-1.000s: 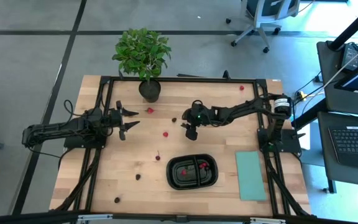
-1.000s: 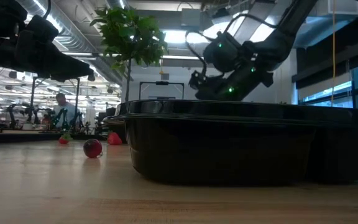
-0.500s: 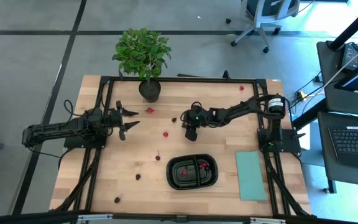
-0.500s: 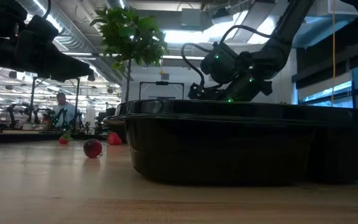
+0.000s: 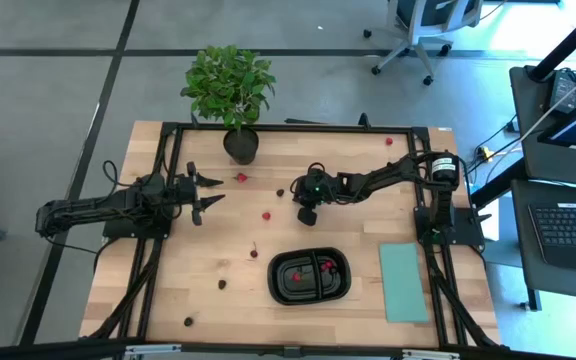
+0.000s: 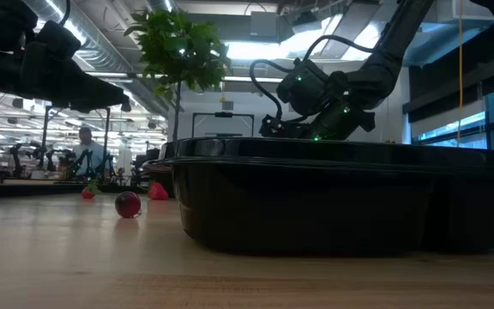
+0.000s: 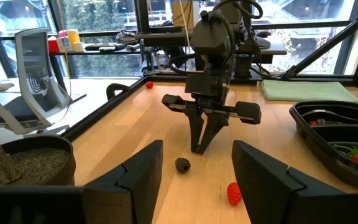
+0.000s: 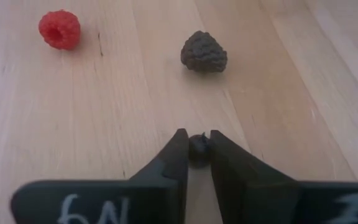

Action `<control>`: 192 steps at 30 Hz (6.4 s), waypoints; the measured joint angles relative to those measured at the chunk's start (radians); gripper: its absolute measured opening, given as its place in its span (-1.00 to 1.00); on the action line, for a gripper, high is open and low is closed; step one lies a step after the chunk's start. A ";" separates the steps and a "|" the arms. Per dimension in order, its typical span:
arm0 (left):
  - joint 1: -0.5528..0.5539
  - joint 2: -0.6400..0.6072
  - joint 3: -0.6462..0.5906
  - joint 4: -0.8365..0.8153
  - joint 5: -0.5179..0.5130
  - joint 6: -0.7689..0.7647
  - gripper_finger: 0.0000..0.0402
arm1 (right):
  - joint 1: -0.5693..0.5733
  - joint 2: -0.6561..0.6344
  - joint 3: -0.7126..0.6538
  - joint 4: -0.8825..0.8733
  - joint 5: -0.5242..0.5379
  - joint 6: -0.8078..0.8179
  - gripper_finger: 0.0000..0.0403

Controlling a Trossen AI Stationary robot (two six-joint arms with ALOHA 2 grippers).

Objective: Pick and placing Produce into tupperware
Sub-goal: Put the blueberry into the left side of the black container, then put the top blackberry into the left side of the black container

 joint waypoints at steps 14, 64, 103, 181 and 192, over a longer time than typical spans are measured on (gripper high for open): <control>0.000 0.000 0.000 0.000 0.000 0.000 -0.07 | 0.004 -0.028 0.034 -0.080 0.014 0.021 -0.74; 0.000 0.000 0.000 0.000 0.000 -0.003 -0.07 | 0.507 0.086 0.543 -0.873 -0.087 0.128 -0.74; 0.000 0.000 0.000 0.000 0.000 -0.003 -0.07 | 0.475 -0.039 0.567 -1.024 -0.086 0.128 -0.22; 0.000 0.000 0.000 -0.002 0.012 -0.036 -0.07 | -0.050 0.162 0.283 -0.119 -0.046 -0.134 0.16; 0.000 0.000 0.000 -0.002 0.012 -0.038 -0.07 | -0.049 0.161 0.282 -0.127 -0.052 -0.137 -0.40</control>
